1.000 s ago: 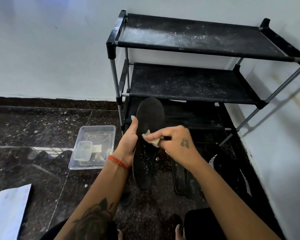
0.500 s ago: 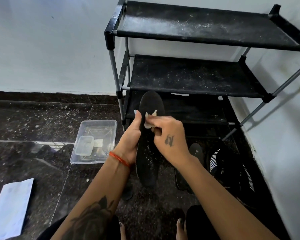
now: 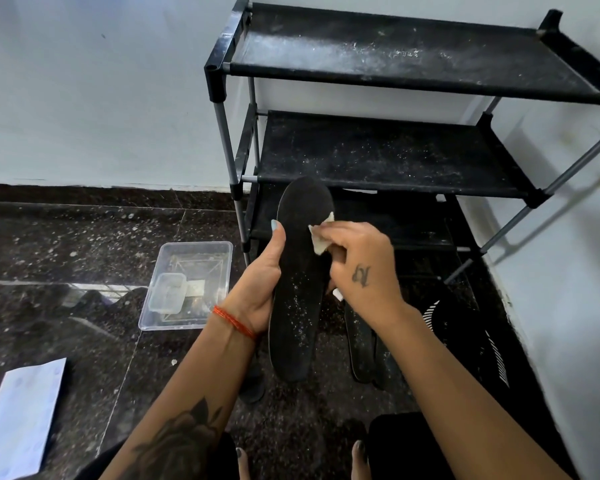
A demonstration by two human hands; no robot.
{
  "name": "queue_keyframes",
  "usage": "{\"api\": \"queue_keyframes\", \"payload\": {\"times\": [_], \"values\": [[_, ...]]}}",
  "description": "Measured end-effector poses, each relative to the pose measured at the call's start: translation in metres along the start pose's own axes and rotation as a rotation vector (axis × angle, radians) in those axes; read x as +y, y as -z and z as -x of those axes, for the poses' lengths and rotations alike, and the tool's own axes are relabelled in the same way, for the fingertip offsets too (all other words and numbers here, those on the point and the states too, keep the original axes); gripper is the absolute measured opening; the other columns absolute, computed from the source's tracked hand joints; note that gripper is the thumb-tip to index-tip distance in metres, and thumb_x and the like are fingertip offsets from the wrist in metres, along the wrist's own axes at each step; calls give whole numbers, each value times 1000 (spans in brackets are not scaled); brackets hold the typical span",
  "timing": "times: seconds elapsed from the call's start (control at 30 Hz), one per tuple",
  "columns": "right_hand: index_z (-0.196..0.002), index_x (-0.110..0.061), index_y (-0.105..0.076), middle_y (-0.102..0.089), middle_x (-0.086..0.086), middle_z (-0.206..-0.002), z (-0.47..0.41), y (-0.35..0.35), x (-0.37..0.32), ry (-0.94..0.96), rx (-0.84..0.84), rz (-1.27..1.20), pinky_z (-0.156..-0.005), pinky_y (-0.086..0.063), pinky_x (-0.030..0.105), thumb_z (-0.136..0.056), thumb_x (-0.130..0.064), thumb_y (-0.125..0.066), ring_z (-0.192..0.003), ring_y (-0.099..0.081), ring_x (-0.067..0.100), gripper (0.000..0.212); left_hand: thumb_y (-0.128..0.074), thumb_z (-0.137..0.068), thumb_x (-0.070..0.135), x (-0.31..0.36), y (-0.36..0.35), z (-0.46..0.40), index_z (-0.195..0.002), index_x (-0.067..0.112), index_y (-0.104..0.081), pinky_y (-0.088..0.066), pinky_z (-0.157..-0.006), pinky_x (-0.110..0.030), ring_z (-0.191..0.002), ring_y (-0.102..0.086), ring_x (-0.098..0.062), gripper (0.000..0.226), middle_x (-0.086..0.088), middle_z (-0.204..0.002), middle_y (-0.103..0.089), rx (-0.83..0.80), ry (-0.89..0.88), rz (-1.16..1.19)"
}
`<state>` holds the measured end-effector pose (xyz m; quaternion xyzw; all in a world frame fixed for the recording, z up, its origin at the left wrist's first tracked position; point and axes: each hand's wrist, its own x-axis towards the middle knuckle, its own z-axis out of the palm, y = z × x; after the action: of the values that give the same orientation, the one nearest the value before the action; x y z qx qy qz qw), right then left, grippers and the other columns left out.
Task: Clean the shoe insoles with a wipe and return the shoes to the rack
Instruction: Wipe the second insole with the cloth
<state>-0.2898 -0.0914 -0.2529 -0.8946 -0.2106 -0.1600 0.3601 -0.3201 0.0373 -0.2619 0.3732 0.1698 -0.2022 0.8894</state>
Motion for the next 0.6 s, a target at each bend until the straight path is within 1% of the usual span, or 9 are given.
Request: {"api": "queue_keyframes", "payload": {"times": [0.03,0.1,0.17,0.27,0.33,0.4,0.47,0.53,0.6], "values": [[-96,-8,-74,-73,6,-95,1,-3,-1,6,-32,38,-82,-46,26,-70,9,-52,-88,-65,27,38,-25,-96,57,-1,1,-1,-102,11,-72,-60,-69,-32,-77,-72,-21,66,-12,-93,-73,7,2,-20],[-89,-8,-75,-74,6,-86,5,-5,-6,7,-65,64,-77,-51,30,-71,2,-51,-82,-66,29,32,-24,-96,58,-2,3,-3,-96,12,-76,-57,-77,-33,-83,-72,-21,69,-12,-97,-73,31,8,-31],[-86,-12,-76,-74,4,-84,7,-3,-13,12,-132,22,-77,-55,32,-75,-9,-48,-82,-68,22,31,-24,-96,58,-2,7,-4,-103,9,-71,-55,-81,-35,-87,-71,-22,68,-13,-103,-71,61,1,-14],[-89,-19,-76,-74,-3,-88,5,6,-18,-51,-368,-145,-78,-52,19,-78,-9,-59,-82,-67,5,23,-27,-95,59,-1,10,-5,-114,6,-63,-56,-81,-35,-88,-70,-22,67,-15,-112,-68,94,1,11],[-87,-20,-77,-73,-8,-83,1,14,-17,-167,-461,-294,-67,-49,12,-73,0,-66,-73,-64,-3,26,-28,-95,60,0,9,-4,-114,4,-62,-58,-76,-36,-84,-71,-24,68,-17,-109,-67,98,31,8],[-88,-20,-76,-69,-15,-78,-4,20,-12,-282,-320,-394,-58,-44,8,-73,0,-68,-64,-60,-9,26,-29,-94,61,1,6,-3,-119,3,-60,-58,-76,-39,-86,-70,-27,70,-19,-107,-68,89,62,16],[-92,-21,-75,-64,-20,-77,-8,24,-2,-323,-85,-324,-58,-41,4,-77,-4,-66,-63,-57,-12,25,-31,-93,61,0,4,-2,-127,5,-56,-54,-82,-42,-97,-67,-29,70,-20,-120,-64,85,56,34],[-99,-20,-73,-67,-14,-87,-11,22,7,-327,33,-217,-67,-43,2,-81,-3,-63,-72,-58,-8,27,-31,-92,61,-1,3,-3,-130,3,-53,-53,-85,-43,-103,-64,-29,73,-20,-129,-59,85,58,41],[-105,-15,-71,-70,-4,-101,-10,15,13,-304,30,-163,-81,-44,6,-81,0,-63,-89,-61,1,29,-31,-92,61,-3,1,-4,-126,4,-56,-52,-85,-43,-99,-66,-28,71,-18,-124,-62,73,66,28]]}}
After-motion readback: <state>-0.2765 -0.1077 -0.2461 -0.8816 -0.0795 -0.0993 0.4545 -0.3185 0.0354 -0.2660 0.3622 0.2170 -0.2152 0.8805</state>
